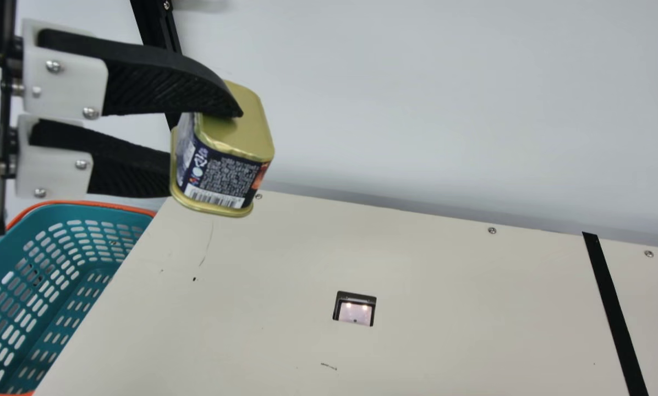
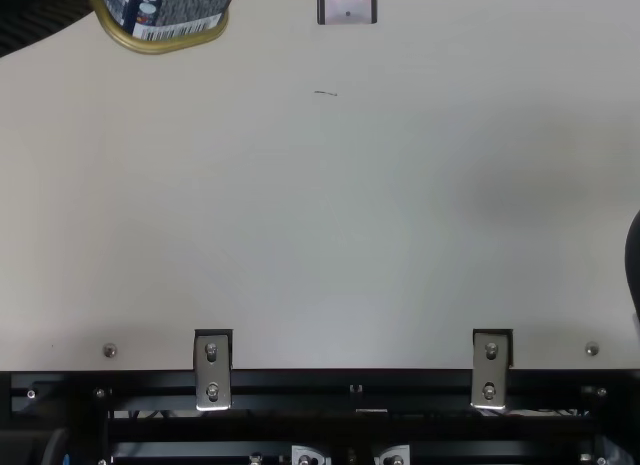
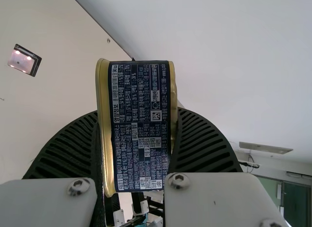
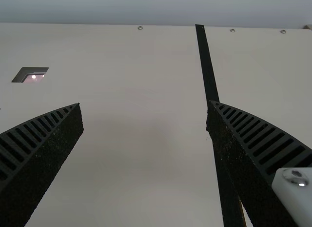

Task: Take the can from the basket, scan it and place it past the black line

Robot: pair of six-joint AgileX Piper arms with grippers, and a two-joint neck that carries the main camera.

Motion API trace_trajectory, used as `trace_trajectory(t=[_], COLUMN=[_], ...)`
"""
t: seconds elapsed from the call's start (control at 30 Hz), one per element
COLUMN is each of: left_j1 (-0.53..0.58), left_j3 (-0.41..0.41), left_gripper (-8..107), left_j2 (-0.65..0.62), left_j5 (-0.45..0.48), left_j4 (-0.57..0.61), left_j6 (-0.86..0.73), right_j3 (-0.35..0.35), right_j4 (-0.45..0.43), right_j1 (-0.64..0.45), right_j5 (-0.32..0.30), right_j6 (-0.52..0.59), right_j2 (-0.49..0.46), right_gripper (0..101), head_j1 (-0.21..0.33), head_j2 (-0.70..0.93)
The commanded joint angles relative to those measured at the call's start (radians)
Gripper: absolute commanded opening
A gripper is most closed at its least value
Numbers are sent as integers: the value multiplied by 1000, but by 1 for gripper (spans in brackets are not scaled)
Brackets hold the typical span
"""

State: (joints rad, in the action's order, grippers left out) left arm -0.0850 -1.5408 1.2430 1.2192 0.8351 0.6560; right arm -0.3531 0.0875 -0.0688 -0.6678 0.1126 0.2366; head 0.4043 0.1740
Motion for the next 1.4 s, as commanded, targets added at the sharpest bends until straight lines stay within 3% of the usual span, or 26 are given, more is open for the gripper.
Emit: trace_trajectory(t=[0.0,0.33,0.7,1.1,1.37], left_j1=[-2,11,2,-60,-55], left_j3=[4,11,63,178,311], left_gripper=[10,10,10,10,10], left_j2=[0,-7,-10,-16,-32], left_j5=[1,1,1,1,-113], left_j4=[-1,-66,-196,-231,-227], left_j6=[3,-40,-227,-550,-698], right_j3=[0,0,0,0,0], right_j4=[0,0,0,0,0], right_j1=[0,0,0,0,0], right_j5=[0,0,0,0,0], right_j6=[0,0,0,0,0], right_j2=[0,0,0,0,0], right_gripper=[101,101,101,101,101], head_j1=[32,32,32,32,32], head_j2=[0,0,0,0,0])
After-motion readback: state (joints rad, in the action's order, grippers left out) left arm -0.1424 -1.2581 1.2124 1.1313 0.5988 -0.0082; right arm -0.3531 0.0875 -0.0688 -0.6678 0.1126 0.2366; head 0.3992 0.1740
